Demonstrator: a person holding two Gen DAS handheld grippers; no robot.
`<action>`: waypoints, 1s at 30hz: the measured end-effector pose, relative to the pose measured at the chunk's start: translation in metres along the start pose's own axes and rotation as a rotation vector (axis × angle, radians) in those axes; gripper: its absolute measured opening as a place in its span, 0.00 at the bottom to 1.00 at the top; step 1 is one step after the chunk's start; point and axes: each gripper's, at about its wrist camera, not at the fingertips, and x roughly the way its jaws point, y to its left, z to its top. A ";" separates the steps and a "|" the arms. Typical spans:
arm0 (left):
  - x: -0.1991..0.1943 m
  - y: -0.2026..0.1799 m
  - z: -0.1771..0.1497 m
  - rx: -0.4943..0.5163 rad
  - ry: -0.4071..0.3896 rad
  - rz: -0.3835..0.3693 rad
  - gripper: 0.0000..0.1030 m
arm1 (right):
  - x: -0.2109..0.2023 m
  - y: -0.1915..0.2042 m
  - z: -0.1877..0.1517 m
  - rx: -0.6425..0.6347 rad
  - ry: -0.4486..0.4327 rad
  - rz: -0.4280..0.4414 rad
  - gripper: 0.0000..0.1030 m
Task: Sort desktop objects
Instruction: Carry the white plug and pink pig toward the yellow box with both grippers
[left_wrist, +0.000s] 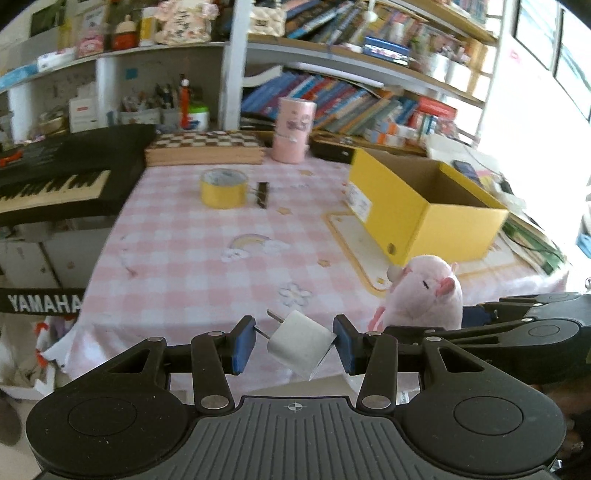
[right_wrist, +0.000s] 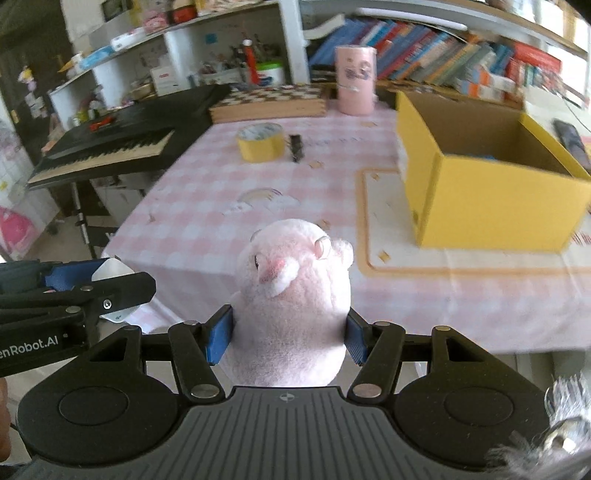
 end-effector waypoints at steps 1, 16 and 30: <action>0.000 -0.003 -0.001 0.009 0.001 -0.015 0.43 | -0.003 -0.003 -0.004 0.013 0.000 -0.012 0.57; 0.023 -0.065 0.005 0.175 0.040 -0.201 0.43 | -0.044 -0.058 -0.041 0.213 -0.009 -0.182 0.57; 0.062 -0.122 0.027 0.252 0.064 -0.269 0.43 | -0.053 -0.128 -0.037 0.334 -0.004 -0.263 0.57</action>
